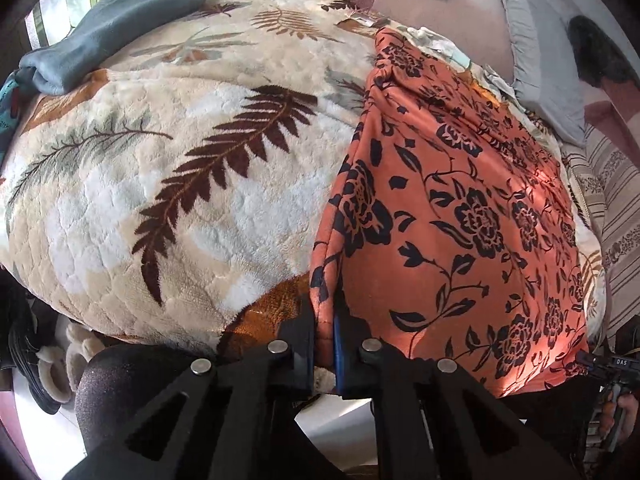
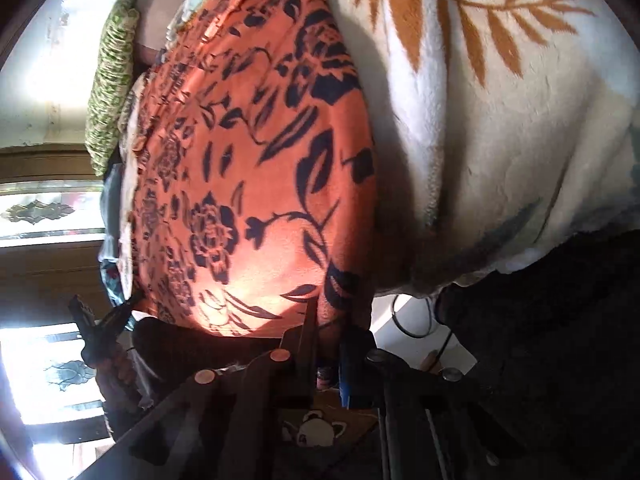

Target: Fold small clothes

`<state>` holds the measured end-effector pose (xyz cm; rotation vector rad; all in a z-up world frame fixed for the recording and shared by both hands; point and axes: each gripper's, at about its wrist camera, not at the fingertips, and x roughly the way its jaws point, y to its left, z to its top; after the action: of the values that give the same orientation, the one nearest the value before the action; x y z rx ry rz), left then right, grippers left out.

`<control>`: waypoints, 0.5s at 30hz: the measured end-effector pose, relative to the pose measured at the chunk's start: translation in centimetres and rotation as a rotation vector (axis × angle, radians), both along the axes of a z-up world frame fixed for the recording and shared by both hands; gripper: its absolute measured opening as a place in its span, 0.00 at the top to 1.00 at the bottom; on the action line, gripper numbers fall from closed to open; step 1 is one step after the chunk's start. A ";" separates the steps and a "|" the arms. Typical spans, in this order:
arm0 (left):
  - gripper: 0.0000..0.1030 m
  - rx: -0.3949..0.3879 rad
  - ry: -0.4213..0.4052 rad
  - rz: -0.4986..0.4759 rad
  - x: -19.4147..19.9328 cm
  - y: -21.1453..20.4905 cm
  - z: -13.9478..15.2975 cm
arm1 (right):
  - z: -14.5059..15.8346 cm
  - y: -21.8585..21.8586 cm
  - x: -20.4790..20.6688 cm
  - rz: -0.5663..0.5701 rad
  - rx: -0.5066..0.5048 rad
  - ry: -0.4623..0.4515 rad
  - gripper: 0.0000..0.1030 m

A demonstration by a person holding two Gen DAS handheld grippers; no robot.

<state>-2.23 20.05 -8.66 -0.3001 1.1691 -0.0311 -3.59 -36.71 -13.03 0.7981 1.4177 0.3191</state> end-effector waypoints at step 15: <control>0.93 -0.117 -0.216 -0.099 15.3 -0.8 12.4 | 10.6 -8.1 10.5 -0.268 0.355 -0.375 0.93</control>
<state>13.06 19.20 3.71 -0.3334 0.9680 -0.2139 6.91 -44.83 -2.43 1.1387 0.9002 0.4923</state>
